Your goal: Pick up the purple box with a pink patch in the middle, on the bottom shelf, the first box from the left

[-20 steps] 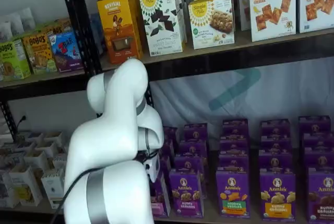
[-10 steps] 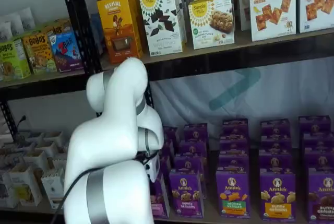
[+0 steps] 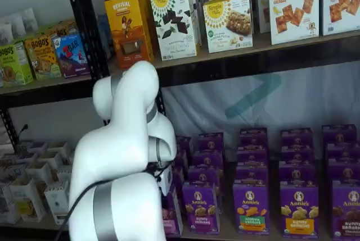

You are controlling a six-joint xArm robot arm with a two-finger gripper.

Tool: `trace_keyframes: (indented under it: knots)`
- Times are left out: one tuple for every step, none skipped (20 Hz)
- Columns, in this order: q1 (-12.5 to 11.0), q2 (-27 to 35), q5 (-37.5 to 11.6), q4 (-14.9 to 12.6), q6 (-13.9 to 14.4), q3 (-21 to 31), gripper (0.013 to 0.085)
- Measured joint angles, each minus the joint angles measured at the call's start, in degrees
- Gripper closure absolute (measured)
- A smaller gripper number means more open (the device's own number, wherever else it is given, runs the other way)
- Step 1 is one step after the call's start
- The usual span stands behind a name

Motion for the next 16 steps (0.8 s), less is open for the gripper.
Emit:
trace_keyframes:
  knots:
    - [0.0, -0.1, -0.1, -0.4, 0.4, 0.2, 0.069]
    - [0.0, -0.3, -0.2, -0.9, 0.8, 0.5, 0.069]
    - [0.0, -0.6, -0.5, -1.1, 1.0, 0.9, 0.069]
    - [0.0, -0.9, -0.7, -1.3, 1.1, 1.4, 0.069]
    - [0.0, -1.3, -0.8, -1.4, 1.2, 1.9, 0.069]
    - [0.0, -1.7, -1.0, -1.5, 1.3, 2.5, 0.069]
    - [0.0, -2.3, -1.1, -1.6, 1.4, 3.3, 0.069]
    - [0.1, -3.0, -1.5, -1.6, 1.4, 4.3, 0.069]
    - [0.2, -3.6, -1.7, -1.5, 1.4, 5.1, 0.069]
    - [0.3, -4.6, -2.1, -1.2, 1.2, 6.5, 0.069]
    - [0.5, -5.6, -2.5, -0.7, 0.9, 7.8, 0.069]
    - [0.6, -6.4, -2.9, -0.3, 0.7, 9.0, 0.069]
    - [0.8, -7.5, -3.4, 0.0, 0.5, 10.5, 0.069]
    - [0.9, -8.5, -3.9, 0.0, 0.6, 11.8, 0.069]
    - [1.0, -9.6, -4.3, -0.1, 0.8, 13.2, 0.069]
    - [1.1, -11.1, -5.0, -0.7, 1.4, 15.2, 0.069]
